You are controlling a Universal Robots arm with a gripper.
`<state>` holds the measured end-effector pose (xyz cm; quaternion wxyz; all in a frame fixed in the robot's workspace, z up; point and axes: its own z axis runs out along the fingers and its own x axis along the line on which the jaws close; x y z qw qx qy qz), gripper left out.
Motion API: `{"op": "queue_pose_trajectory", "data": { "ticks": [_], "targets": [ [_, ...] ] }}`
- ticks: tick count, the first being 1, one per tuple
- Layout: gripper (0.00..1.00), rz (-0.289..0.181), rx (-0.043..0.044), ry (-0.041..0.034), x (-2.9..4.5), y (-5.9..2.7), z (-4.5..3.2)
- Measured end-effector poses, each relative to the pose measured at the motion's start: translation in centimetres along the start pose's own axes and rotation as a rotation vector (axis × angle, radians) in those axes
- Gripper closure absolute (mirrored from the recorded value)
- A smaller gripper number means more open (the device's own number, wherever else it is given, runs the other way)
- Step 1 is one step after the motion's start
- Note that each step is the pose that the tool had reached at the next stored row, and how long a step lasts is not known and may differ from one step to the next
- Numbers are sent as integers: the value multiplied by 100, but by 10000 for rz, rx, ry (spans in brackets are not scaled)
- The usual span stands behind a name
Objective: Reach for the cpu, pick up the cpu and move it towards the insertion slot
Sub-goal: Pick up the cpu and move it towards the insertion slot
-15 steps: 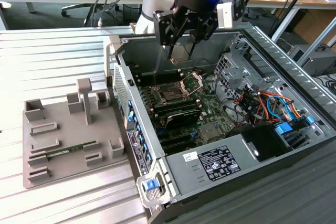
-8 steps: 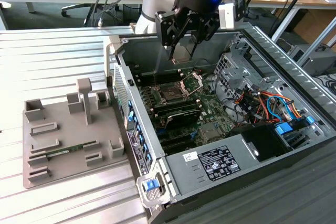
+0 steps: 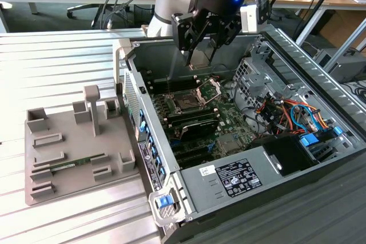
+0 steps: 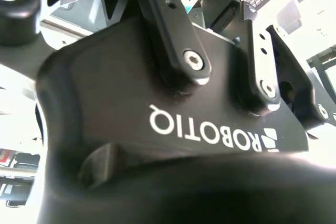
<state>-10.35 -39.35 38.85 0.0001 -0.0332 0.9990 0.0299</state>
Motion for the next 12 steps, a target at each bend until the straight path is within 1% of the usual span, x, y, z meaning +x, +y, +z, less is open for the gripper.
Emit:
{"op": "queue_pose_trajectory", "data": {
  "ticks": [10, 12],
  "targets": [
    [45, 0, 0, 0, -46, -4, 18],
    [45, 0, -1, 0, -120, -11, 48]
  ]
}}
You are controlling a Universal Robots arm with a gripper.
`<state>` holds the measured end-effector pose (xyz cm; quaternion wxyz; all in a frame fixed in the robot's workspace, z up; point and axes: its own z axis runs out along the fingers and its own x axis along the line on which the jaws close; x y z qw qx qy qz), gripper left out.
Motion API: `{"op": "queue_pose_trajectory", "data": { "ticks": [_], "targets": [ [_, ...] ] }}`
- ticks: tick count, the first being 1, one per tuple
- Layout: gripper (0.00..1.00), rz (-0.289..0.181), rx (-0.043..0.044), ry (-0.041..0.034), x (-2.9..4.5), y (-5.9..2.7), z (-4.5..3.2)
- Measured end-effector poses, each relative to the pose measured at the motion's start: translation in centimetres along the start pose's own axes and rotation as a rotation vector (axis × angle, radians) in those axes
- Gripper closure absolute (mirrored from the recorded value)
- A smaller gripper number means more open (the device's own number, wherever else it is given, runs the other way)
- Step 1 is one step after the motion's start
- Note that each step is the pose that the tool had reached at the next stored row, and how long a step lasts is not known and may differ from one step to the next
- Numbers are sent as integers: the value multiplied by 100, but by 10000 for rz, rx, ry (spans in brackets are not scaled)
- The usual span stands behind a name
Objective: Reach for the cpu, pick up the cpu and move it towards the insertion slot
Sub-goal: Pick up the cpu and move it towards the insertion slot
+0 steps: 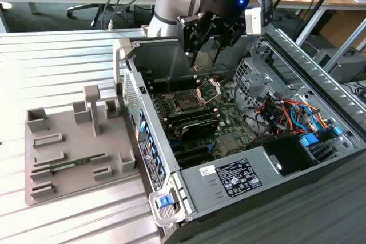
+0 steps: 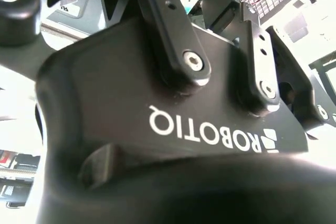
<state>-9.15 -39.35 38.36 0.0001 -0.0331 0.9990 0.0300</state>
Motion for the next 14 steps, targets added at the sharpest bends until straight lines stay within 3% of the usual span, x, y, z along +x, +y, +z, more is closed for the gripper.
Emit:
{"op": "queue_pose_trajectory", "data": {
  "ticks": [14],
  "targets": [
    [45, 0, 1, 0, -71, -7, 32]
  ]
}}
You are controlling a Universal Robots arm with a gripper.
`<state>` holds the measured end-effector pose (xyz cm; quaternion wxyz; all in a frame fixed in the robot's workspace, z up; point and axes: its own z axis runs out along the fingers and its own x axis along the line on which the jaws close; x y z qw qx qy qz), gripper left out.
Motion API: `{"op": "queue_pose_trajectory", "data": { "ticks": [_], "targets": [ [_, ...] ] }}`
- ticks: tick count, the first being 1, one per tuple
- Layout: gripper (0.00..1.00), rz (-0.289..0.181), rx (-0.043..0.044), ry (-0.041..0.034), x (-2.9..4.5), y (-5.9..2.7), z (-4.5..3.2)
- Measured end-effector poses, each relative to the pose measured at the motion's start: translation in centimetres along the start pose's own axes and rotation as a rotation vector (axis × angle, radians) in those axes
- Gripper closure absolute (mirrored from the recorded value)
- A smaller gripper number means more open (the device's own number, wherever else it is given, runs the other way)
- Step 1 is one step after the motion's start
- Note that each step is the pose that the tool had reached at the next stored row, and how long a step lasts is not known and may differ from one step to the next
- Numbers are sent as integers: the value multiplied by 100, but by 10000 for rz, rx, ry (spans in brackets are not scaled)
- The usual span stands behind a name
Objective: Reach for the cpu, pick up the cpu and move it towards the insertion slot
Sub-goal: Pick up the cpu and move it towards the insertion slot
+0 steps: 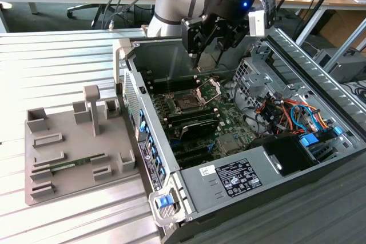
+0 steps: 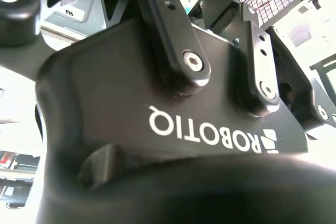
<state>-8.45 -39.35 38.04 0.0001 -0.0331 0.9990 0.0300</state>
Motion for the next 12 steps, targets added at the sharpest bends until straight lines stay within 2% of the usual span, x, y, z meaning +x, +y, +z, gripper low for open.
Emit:
{"op": "queue_pose_trajectory", "data": {
  "ticks": [12],
  "targets": [
    [45, 0, 0, 0, -45, -4, 19]
  ]
}}
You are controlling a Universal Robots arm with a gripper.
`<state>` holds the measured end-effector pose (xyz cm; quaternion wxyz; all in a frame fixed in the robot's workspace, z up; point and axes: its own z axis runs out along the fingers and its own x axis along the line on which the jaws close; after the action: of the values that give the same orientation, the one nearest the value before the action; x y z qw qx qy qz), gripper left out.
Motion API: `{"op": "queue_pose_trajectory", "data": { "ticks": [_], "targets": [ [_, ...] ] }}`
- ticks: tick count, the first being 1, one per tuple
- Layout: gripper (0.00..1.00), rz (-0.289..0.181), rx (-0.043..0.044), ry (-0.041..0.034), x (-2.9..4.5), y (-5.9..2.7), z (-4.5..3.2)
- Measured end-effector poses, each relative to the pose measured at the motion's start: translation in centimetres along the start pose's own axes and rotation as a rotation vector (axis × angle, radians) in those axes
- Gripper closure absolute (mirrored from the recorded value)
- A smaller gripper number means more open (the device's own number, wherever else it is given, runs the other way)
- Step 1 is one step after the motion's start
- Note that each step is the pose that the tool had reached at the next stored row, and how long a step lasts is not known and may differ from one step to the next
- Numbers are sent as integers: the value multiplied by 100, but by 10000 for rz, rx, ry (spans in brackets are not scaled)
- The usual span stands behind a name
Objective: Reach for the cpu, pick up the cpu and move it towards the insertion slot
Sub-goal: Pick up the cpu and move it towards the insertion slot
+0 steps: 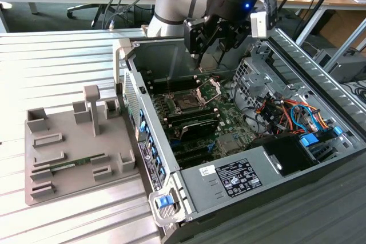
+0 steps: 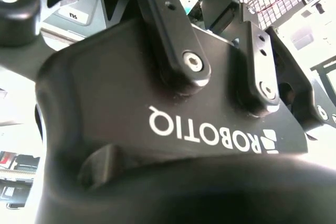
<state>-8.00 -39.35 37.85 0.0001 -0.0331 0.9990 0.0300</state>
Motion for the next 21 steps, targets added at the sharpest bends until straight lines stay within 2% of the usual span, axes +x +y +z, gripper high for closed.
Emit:
{"op": "queue_pose_trajectory", "data": {
  "ticks": [21],
  "targets": [
    [45, 0, 0, 0, -94, -8, 34]
  ]
}}
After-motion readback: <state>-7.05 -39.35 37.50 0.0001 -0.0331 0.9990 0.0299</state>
